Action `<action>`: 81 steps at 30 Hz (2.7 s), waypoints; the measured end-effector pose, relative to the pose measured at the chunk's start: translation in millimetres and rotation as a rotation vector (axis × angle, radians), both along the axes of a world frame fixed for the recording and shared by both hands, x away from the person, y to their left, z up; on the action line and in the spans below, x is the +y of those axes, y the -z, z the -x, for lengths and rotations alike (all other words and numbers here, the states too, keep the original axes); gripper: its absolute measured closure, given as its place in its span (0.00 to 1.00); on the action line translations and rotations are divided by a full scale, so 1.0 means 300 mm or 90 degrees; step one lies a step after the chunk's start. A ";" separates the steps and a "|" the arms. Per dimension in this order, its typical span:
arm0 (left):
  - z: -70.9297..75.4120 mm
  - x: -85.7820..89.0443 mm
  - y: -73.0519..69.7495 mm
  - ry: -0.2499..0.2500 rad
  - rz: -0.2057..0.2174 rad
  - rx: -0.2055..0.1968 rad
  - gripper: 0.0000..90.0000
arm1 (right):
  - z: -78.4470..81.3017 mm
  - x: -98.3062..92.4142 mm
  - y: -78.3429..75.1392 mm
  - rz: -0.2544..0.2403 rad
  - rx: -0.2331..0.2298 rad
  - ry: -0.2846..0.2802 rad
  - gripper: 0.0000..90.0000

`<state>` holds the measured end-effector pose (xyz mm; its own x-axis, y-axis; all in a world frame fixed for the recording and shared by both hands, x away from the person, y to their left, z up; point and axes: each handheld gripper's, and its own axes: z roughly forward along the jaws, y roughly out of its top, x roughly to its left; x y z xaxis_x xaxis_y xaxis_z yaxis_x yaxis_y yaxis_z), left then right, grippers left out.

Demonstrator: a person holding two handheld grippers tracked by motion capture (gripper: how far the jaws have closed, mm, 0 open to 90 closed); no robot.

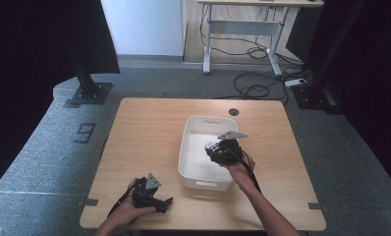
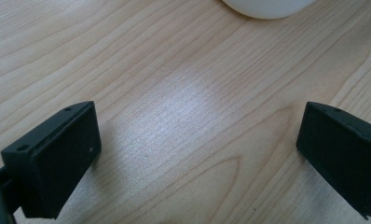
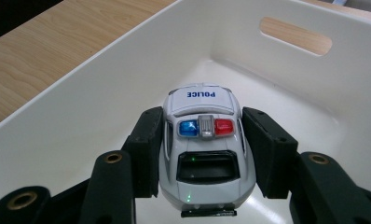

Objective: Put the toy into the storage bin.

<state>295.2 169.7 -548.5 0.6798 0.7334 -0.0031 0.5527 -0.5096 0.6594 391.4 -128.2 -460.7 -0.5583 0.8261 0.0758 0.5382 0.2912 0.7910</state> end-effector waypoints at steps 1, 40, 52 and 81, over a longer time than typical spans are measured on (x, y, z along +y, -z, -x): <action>0.000 0.000 0.000 0.000 0.000 0.000 0.00 | -0.001 0.002 -0.002 0.000 0.000 -0.001 0.55; 0.001 0.001 0.000 0.003 0.001 0.001 0.00 | -0.138 0.143 0.017 0.025 0.036 0.005 0.55; 0.001 0.001 0.000 0.003 0.000 0.000 0.00 | -0.178 0.187 0.075 0.061 0.057 0.002 0.55; 0.001 0.001 0.000 0.005 -0.001 0.000 0.00 | -0.275 0.212 0.159 0.088 0.147 0.002 0.55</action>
